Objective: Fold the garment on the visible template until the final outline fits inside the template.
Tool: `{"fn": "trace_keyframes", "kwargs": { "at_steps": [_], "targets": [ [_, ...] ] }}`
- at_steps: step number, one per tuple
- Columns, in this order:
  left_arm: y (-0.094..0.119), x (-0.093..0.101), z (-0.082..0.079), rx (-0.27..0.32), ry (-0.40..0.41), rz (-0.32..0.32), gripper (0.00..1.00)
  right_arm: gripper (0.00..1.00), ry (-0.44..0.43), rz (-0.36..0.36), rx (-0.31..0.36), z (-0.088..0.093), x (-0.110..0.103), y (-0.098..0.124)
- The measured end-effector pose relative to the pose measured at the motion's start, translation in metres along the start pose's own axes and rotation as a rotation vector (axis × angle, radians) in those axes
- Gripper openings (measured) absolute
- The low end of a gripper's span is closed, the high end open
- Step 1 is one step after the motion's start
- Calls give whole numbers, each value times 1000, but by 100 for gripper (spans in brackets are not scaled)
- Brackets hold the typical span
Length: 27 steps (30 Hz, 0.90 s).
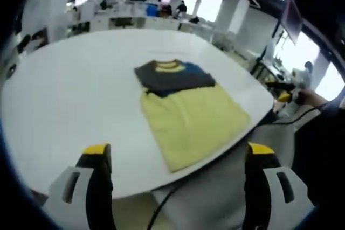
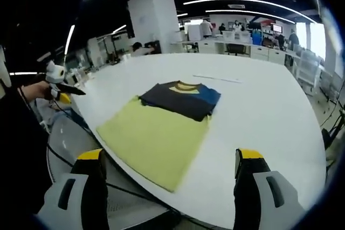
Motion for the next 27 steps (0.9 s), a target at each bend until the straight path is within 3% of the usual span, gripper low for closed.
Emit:
{"fn": "trace_keyframes", "kwargs": {
  "at_steps": [1, 8, 14, 22, 27],
  "targets": [
    [-3, 0, 3, -10, 5, 2, 99, 87, -13, -16, -13, 3, -1, -2],
    [-23, 0, 18, -63, 26, 7, 91, 85, -31, -30, -13, 8, -2, -10],
    [-40, -5, 27, -94, 61, 13, 82, 76, -97, -59, 12, 15, 4, -22],
    [-66, -5, 31, -141, 69, 31, 68, 62, -113, -35, -68, 35, 12, -40],
    [-79, -8, 35, -198, 81, 2, 60, 56, -109, -29, -121, 43, 10, -49]
  ]
}}
Point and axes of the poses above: the point that each gripper's makers call its tool centre point, and the gripper's own axes: y roughly backward along the fingers, x roughly to its right, z roughly out of its underside, the point moved 7 cm from there along y, roughly backward along the fingers, and after that the axes turned 15 degrees about -x, right-handed, at the moved point
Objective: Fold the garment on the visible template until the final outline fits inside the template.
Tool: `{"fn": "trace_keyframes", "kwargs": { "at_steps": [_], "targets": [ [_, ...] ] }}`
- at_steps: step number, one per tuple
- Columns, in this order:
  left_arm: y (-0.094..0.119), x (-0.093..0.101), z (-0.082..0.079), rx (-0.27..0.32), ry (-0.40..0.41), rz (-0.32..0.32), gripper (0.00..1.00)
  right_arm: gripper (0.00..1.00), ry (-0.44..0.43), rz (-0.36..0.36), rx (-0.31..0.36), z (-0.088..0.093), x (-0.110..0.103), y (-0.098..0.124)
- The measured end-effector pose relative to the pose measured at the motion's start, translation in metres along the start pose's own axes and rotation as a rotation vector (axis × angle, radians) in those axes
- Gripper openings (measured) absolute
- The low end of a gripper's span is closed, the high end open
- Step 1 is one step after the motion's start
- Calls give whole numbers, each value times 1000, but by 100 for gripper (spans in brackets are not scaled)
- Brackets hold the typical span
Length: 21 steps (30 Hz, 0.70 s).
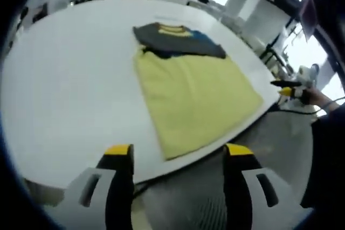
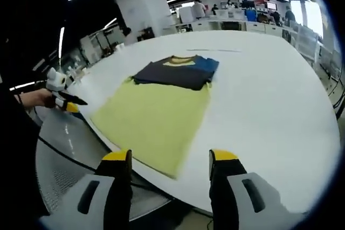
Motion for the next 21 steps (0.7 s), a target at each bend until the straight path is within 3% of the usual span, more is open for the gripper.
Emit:
{"fn": "trace_keyframes", "kwargs": {
  "at_steps": [2, 6, 12, 21],
  "targets": [
    [-5, -1, 3, -43, -19, -37, 57, 56, -3, 6, -25, 3, 1, -5],
    [-9, 2, 2, -67, -56, -54, 53, 53, 6, 9, -56, 6, -1, -13],
    [-15, -1, 1, -84, -50, -25, 49, 51, 24, 17, -118, 7, -1, -25],
    [-27, 1, 1, -163, -53, 6, 45, 46, 19, 13, -156, 9, -2, -34]
  ]
}}
Point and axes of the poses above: the point that each gripper's makers call its tool centre point, and the gripper's own axes: y roughly backward along the fingers, x roughly to its right, z roughly out of its underside, the point moved 7 cm from there along y, roughly backward along the fingers, and after that the axes turned 15 degrees about -x, right-handed, at the moved point
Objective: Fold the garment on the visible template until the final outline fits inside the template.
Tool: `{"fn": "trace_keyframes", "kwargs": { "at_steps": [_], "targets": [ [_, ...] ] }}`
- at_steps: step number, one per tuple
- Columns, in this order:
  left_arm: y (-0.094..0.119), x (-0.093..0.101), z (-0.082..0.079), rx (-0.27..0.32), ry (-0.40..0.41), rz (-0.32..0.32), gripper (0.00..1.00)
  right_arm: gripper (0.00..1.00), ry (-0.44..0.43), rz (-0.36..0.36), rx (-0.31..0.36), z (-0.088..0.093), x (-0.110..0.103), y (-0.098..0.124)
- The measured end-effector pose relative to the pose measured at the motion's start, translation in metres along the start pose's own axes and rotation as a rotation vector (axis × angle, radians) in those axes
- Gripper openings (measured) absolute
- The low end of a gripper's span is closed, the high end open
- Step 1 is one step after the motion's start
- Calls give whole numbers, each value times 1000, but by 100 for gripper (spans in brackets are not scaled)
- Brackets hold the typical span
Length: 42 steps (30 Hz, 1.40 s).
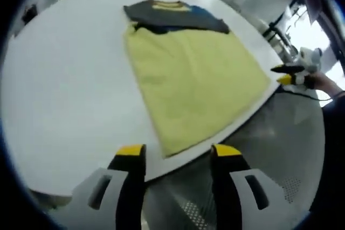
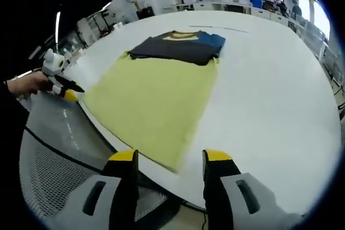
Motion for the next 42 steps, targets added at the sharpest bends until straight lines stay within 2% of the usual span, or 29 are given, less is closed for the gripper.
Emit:
{"fn": "trace_keyframes", "kwargs": {
  "at_steps": [13, 17, 25, 33, 36, 42],
  "targets": [
    [-2, -10, -4, -29, -6, -19, 35, 41, -11, 11, -41, 4, 4, -10],
    [-6, -12, -2, -52, -26, -48, 32, 39, -21, 19, -52, 6, 6, -13],
    [-8, -12, -3, -52, -25, -48, 28, 35, 1, 19, -72, 6, 3, -17],
    [-11, -11, -4, -48, -25, -53, 23, 30, 61, 39, -102, 5, -2, -21],
    [-11, -11, -5, -47, -19, -56, 20, 24, 56, 33, -103, 5, -3, -21],
    [-12, -11, -5, -45, -7, -55, 17, 23, 45, 32, -99, 4, -3, -21]
  ]
}}
Point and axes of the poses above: the point that each gripper's makers call its tool centre point, and the gripper's own axes: y roughly backward along the fingers, x roughly to its right, z roughly out of its underside, the point moved 7 cm from there along y, roughly backward along the fingers, and after that the axes turned 15 degrees about -x, right-handed, at the moved point
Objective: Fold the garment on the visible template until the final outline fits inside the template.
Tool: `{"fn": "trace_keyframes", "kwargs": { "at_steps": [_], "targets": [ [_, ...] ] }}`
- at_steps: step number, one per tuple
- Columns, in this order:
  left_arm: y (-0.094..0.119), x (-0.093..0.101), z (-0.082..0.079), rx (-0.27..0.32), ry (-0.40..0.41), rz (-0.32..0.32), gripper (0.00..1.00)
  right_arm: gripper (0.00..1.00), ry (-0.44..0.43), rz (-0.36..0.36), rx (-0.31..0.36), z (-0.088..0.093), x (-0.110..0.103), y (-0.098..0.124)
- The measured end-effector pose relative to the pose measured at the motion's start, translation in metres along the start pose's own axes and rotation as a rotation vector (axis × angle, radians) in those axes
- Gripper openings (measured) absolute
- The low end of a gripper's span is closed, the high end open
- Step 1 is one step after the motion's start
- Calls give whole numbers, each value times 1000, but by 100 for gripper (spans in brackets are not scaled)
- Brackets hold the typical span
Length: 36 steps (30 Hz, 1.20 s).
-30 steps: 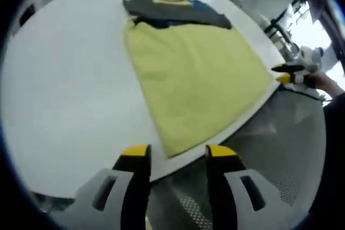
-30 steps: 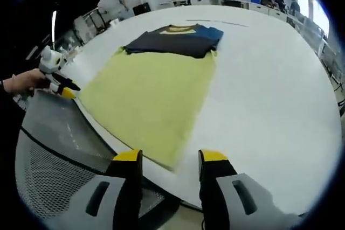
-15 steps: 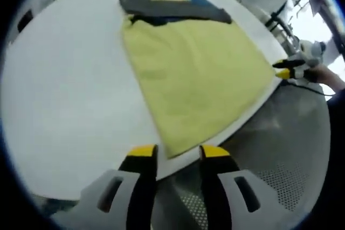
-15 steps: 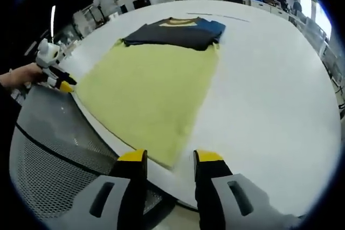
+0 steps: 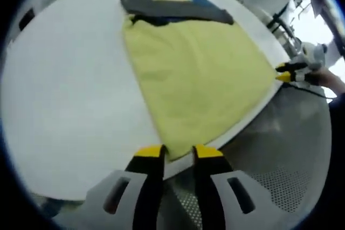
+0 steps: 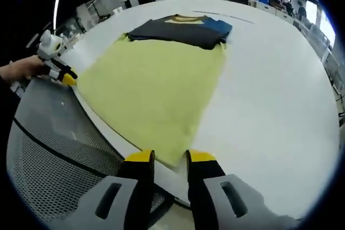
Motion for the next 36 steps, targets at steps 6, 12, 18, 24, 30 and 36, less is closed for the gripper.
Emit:
{"fn": "trace_keyframes", "kwargs": {
  "at_steps": [6, 12, 18, 24, 30, 36],
  "targets": [
    [0, -3, -1, 2, 23, -11, 12, 15, 14, 14, 7, 0, 2, -1],
    [-1, -1, -1, 3, 28, -11, 5, 12, 6, 17, 14, 0, 3, -1],
    [-2, -1, -1, 5, 32, -14, 0, 4, 28, 27, 13, 1, 5, -5],
    [-2, 0, -1, 1, 37, -20, 0, 3, 50, 53, 27, 1, 3, -5],
    [2, 2, 0, -6, 42, -14, 0, 3, 51, 61, 40, 1, 2, -2],
    [11, 2, -1, 10, 48, 1, 0, 3, 36, 44, 74, 1, -1, 11]
  ]
}}
Point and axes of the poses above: the point that each gripper's makers call its tool centre point, and the gripper's own axes: y roughly backward along the fingers, x roughly to its right, z roughly out of its underside, the point moved 7 cm from there along y, roughly backward along the fingers, and after that the axes turned 15 degrees about -x, right-handed, at the moved point
